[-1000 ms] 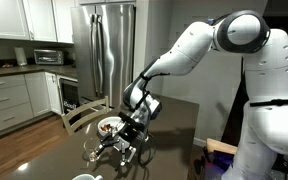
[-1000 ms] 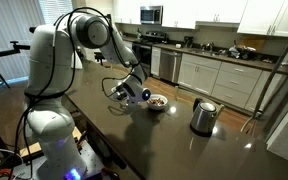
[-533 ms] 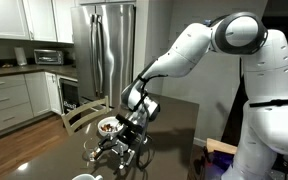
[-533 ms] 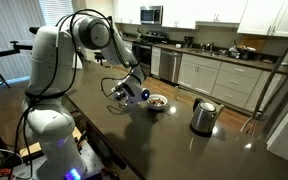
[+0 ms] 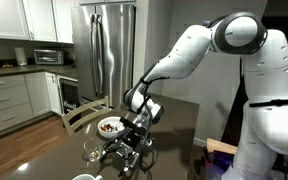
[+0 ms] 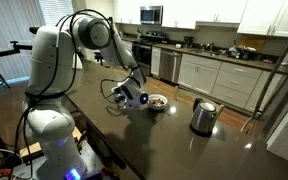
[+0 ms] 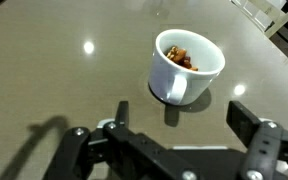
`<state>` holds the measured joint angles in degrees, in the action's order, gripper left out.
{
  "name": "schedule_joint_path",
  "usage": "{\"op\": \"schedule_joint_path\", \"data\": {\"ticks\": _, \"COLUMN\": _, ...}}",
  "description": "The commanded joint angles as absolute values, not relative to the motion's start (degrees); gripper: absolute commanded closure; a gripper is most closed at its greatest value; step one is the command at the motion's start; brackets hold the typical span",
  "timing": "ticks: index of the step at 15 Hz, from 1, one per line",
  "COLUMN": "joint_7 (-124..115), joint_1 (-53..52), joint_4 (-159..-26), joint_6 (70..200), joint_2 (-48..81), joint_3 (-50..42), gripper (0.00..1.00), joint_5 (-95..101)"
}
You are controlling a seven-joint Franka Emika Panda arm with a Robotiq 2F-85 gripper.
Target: Pour the contents from the white cup into the white bowl
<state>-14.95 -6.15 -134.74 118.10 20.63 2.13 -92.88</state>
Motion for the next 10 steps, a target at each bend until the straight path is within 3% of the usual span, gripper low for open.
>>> {"op": "schedule_joint_path", "data": {"ticks": 1, "joint_7": -13.92, "joint_1": -5.37, "joint_4": -136.84, "joint_6": 117.33, "joint_2": 19.25, "joint_3": 2.18, "gripper": 0.00, "joint_5": -97.00}}
{"op": "schedule_joint_path", "data": {"ticks": 10, "joint_7": -15.75, "joint_1": -6.24, "joint_4": -133.84, "joint_6": 117.58, "joint_2": 21.77, "joint_3": 2.71, "gripper": 0.00, "joint_5": -100.18}}
